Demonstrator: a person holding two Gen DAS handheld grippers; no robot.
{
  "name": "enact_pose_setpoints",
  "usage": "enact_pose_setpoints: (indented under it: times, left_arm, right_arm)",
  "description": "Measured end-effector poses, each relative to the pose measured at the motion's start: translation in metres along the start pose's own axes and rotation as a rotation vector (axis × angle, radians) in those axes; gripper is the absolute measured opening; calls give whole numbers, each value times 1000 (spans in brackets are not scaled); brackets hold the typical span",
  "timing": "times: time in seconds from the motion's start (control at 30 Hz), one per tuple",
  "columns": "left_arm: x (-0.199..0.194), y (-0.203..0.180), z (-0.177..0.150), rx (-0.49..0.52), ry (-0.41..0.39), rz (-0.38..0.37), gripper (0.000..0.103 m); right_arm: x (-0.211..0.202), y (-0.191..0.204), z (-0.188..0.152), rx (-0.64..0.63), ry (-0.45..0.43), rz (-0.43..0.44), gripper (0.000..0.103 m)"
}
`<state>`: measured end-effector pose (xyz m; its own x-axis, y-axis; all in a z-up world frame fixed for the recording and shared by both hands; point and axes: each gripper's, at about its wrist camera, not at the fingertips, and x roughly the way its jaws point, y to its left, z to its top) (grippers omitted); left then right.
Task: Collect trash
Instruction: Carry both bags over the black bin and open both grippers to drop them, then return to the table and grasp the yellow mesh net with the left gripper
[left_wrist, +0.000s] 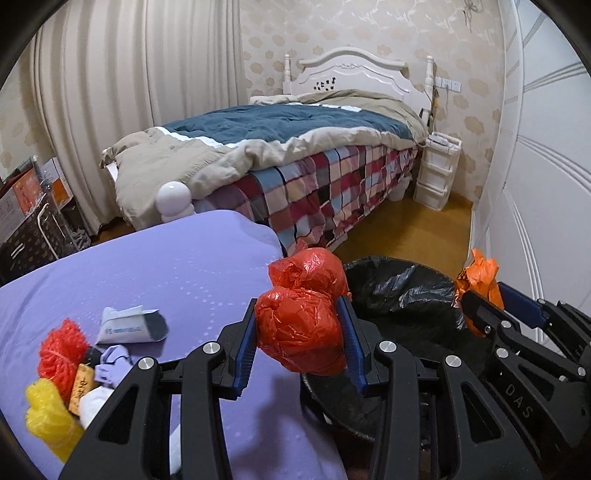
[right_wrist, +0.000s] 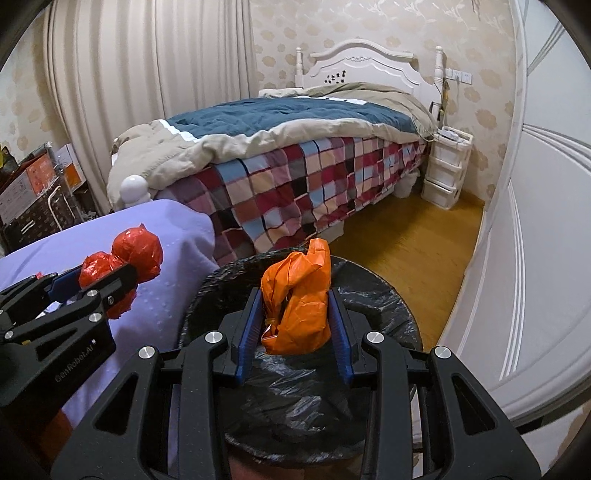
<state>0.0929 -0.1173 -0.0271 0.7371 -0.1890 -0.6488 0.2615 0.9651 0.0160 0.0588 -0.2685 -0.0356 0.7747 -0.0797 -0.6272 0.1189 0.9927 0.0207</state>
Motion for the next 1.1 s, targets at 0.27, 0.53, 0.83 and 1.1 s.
enact_pose_setpoints:
  times: [0.27, 0.53, 0.83, 1.1]
  left_arm:
    - [17, -12, 3, 29, 20, 9, 42]
    - [25, -12, 5, 15, 38, 21, 60]
    - [19, -12, 5, 9, 15, 40, 76]
    - [-2, -2, 3, 11, -9, 73, 78]
  right_arm:
    - [13, -14, 1, 32, 20, -7, 35]
    - [21, -19, 4, 39, 28, -11, 37]
    - [20, -29, 4, 73, 21, -40, 54]
    - [5, -29, 1, 110, 27, -61, 69]
